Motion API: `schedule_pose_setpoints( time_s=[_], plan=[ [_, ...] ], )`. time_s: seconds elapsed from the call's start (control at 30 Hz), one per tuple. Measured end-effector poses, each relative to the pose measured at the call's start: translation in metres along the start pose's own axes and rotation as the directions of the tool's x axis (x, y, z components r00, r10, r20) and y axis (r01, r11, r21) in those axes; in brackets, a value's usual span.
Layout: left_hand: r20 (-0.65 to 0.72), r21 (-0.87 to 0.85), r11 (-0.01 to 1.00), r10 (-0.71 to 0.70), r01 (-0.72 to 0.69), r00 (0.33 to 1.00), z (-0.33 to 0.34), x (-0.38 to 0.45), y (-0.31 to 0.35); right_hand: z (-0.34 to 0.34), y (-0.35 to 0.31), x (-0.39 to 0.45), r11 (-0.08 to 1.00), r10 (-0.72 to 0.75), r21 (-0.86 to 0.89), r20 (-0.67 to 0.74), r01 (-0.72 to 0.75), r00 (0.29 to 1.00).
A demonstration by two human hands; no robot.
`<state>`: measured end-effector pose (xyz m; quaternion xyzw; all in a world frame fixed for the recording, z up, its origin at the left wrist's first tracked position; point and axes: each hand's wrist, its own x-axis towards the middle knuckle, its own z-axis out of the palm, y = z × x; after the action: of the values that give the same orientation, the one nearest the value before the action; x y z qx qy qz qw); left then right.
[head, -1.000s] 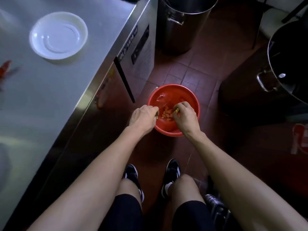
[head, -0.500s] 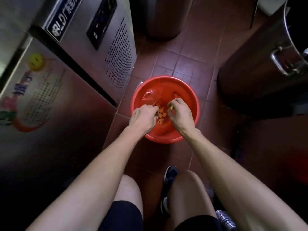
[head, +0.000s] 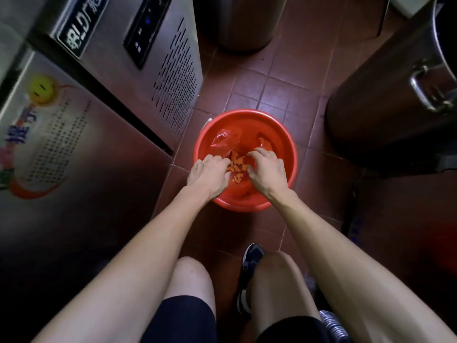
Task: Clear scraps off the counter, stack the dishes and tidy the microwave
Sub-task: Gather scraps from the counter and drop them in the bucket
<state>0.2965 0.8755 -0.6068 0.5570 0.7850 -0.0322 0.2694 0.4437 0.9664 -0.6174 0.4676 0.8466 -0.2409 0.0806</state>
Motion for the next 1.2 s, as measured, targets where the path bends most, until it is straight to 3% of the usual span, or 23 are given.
schedule_pose_setpoints(
  time_s=[0.2, 0.37, 0.83, 1.2],
  plan=[
    [0.085, 0.039, 0.998, -0.049, 0.046, 0.995, -0.059, -0.043, 0.02, -0.062, -0.019, -0.033, 1.0, 0.009, -0.024, 0.09, -0.007, 0.996],
    [0.074, 0.026, 0.996, -0.082, 0.081, 0.994, -0.128, -0.089, 0.047, -0.132, -0.037, -0.069, 1.0, -0.003, -0.028, 0.105, 0.006, 0.994],
    [-0.145, 0.011, 0.98, -0.193, 0.196, 0.97, -0.32, -0.22, 0.078, -0.309, -0.145, -0.125, 0.96, -0.279, -0.04, -0.048, 0.278, 0.959],
    [-0.294, -0.189, 0.893, -0.448, 0.408, 0.844, -0.398, -0.34, 0.032, -0.382, -0.277, -0.165, 0.854, -0.52, -0.063, -0.074, 0.516, 0.851]
  ],
)
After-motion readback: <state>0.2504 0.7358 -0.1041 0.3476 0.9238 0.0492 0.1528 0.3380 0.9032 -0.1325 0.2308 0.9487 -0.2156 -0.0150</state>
